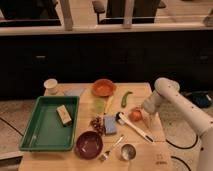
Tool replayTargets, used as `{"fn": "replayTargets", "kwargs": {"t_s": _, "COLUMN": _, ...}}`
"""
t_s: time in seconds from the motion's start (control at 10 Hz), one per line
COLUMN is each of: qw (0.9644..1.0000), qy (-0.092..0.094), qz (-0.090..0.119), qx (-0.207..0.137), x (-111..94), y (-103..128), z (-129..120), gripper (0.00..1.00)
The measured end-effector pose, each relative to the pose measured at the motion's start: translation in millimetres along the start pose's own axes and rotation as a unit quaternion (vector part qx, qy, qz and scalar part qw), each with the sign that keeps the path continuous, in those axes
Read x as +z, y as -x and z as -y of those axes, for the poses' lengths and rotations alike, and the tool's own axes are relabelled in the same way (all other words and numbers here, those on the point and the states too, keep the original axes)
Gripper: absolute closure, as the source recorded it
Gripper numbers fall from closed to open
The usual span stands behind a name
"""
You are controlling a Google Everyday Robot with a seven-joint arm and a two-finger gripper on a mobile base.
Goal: Place apple in purple bowl
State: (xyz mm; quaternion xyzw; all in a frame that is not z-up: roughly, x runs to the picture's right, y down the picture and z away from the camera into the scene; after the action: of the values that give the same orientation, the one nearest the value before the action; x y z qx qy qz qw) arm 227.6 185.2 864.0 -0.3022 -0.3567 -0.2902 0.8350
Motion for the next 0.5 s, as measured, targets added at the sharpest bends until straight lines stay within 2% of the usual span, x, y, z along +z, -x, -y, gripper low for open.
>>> {"fn": "replayTargets", "kwargs": {"t_s": 0.3, "qw": 1.0000, "qy": 0.001, "qz": 0.008, "qx": -0.001, "x": 1.4, "y": 0.7, "z": -0.4, "gripper": 0.20}}
{"fn": "replayTargets", "kwargs": {"t_s": 0.5, "qw": 1.0000, "qy": -0.001, "qz": 0.006, "qx": -0.003, "x": -1.4, "y": 3.4, "z": -1.0, "gripper": 0.20}}
